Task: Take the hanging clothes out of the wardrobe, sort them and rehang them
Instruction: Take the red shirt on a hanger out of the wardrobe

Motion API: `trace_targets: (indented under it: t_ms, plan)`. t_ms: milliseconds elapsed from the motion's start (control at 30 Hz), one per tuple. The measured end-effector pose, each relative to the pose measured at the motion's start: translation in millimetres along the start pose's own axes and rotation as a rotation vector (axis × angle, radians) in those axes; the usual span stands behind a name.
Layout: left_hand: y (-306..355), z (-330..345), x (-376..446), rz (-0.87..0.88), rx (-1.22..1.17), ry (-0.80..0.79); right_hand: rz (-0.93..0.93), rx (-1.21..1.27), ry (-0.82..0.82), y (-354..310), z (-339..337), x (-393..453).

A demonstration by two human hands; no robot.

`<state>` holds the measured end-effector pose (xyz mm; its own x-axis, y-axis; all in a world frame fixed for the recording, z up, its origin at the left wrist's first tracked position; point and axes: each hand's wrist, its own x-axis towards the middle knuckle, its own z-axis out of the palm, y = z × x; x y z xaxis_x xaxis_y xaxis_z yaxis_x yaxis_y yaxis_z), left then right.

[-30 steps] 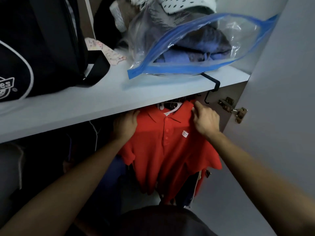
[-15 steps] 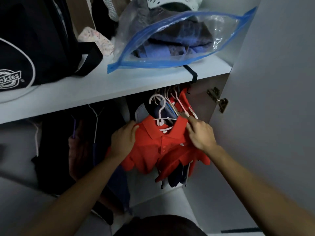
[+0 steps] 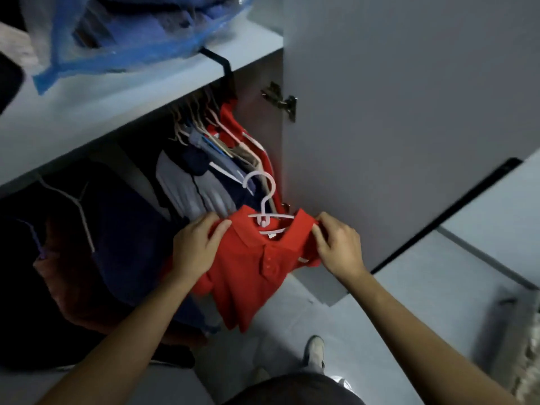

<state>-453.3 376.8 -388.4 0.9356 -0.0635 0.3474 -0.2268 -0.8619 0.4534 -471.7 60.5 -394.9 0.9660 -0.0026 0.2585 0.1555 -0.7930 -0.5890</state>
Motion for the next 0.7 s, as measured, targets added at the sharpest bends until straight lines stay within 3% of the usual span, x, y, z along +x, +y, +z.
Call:
trace_targets:
  t_ms: [267,567,700]
  plan:
    - [102.4,83.2,-44.2,0.371,-0.174,-0.263,0.363,-0.115,0.194,73.1,-63.1,-187.9]
    - [306.0,166.5,-127.5,0.786,-0.325,-0.604,0.784,-0.200,0.504,126.7,-162.6,-402.3]
    - [399.0,198.6,-162.3,0.953,-0.361,-0.667,0.944,-0.198,0.664,134.5,-191.7,-475.5]
